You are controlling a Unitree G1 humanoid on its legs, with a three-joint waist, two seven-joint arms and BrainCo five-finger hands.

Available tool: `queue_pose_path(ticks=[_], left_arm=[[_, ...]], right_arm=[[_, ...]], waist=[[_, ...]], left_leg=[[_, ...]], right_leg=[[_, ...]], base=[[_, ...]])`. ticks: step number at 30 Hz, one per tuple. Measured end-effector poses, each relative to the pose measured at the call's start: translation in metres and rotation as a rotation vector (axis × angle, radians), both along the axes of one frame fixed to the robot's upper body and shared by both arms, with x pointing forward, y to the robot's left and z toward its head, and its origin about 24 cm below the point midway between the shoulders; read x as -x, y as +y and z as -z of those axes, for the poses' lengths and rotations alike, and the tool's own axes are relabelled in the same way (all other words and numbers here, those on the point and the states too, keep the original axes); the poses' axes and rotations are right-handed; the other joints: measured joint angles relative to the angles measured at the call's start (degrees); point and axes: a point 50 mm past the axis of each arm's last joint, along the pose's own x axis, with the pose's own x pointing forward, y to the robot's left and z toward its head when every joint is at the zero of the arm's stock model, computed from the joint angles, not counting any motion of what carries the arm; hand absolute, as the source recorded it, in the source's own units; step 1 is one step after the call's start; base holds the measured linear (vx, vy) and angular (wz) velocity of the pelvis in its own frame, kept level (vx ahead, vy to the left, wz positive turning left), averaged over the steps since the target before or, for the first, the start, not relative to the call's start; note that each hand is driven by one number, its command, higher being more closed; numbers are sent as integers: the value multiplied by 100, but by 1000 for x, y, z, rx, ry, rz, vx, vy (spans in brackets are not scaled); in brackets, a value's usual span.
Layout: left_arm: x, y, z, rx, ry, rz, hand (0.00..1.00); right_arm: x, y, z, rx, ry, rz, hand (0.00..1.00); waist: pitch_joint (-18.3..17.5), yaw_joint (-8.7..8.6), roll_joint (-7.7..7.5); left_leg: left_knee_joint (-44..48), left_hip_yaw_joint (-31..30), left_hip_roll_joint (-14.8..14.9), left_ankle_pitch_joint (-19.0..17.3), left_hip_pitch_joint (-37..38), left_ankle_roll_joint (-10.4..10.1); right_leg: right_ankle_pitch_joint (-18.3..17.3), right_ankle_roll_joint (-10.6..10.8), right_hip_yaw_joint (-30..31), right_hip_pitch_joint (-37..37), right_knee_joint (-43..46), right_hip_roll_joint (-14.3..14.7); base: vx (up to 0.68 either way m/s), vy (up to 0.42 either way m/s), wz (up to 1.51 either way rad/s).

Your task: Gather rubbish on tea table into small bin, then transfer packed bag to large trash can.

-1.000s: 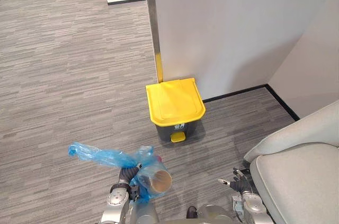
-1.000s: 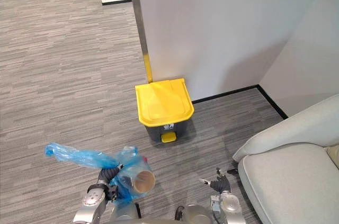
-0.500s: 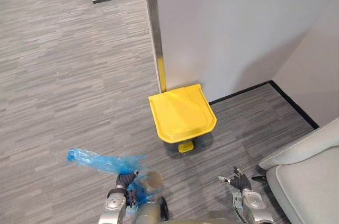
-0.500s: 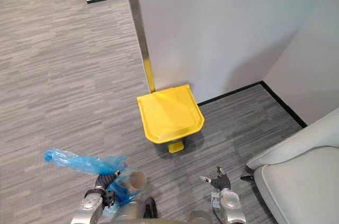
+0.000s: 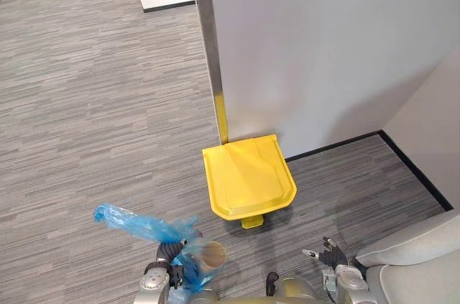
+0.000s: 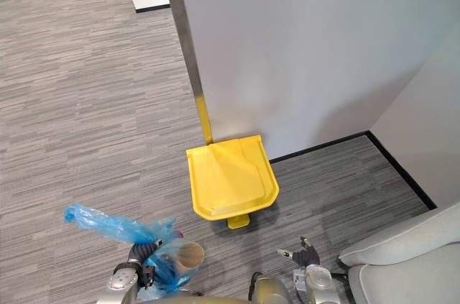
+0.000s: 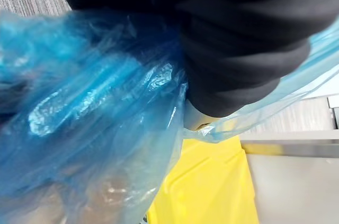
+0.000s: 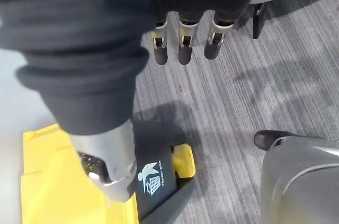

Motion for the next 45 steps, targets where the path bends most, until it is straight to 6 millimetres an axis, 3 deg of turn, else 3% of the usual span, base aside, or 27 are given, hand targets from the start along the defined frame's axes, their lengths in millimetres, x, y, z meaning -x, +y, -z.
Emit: queue_pose_path(ticks=[9,15,23,27,29,31,32,34,36,37,39,40,42,45], left_arm=[[1,4,0,-3,1,-20,100],[1,8,-1,-17,-1,-19,100],[6,12,0,-28,15,-17,100],[7,12,0,-30,18,-18,100],[6,10,0,-31,17,-1,100],[3,9,-1,-28,6,4,100],[1,11,-3,-35,-4,5,100],[-3,11,-5,-37,-12,7,100],[-21,13,-13,-54,-53,29,100],[-28,11,-16,-53,-71,37,100],[-49,1,-26,-35,-139,54,100],[-52,-2,-28,-28,-151,61,100],[-59,-6,-35,-25,-194,77,100],[-61,-6,-37,-24,-204,79,100]], right_arm=[[16,-6,4,3,35,43,0],[21,-9,5,7,41,72,0],[17,-13,2,10,18,112,0],[12,-12,1,7,5,110,0],[13,-12,2,6,9,113,0],[16,-11,2,3,14,117,0],[19,-7,3,-13,12,126,0],[19,-2,3,-27,3,129,0],[18,3,2,-48,-20,150,0],[19,1,2,-48,-20,161,0],[26,-8,2,-45,-13,233,0],[23,-10,0,-44,-26,246,0],[24,-14,-6,-36,-71,274,0],[34,-18,-5,-34,-62,322,0]], waist=[[-15,-31,-8],[-18,-47,-13],[-8,-32,-46],[7,-4,-133],[77,-46,-230],[109,-49,-243],[226,-36,-146],[277,-23,-150],[380,-36,-280],[425,-50,-281],[526,-27,-258],[582,-35,-180],[632,-53,-213],[647,-46,-240]], left_leg=[[-280,-219,-161,272,-24,108],[-553,-547,-295,573,-127,136],[-609,-591,-292,584,-157,139],[-188,-281,-336,222,-272,255],[505,-217,-433,-199,-340,319],[776,-298,-455,-533,-271,467],[1099,-315,-381,-806,-124,506],[1344,-326,-227,-1045,-6,507],[1590,-392,-171,-1310,165,445],[1683,-427,-154,-1388,147,425],[1941,-528,-28,-1651,261,192],[1932,-502,29,-1627,275,149],[1974,-408,0,-1428,308,120],[2109,-525,22,-1433,401,121]], right_leg=[[520,120,-190,412,-905,-83],[576,149,-617,441,-1000,-268],[531,188,-698,485,-1093,-300],[105,379,-458,98,-334,-443],[-343,660,-380,-115,661,-731],[-326,821,-432,-438,1690,-920],[-379,989,-440,-1078,2699,-957],[-528,804,-482,-1299,2410,-807],[-332,637,-568,-1633,1385,-670],[-225,672,-601,-1639,1038,-644],[54,725,-533,-1256,616,-480],[-110,791,-569,-1259,758,-470],[-641,694,-335,-1452,1476,-503],[-1038,498,-221,-1470,2060,-471]], base=[[-48,32,14],[-65,11,36],[-18,-1,8],[41,37,-27],[90,72,-5],[116,80,0],[205,100,-6],[229,45,-4],[259,-53,17],[271,-121,45],[317,-139,48],[313,-108,38],[272,-139,50],[256,-178,45]])
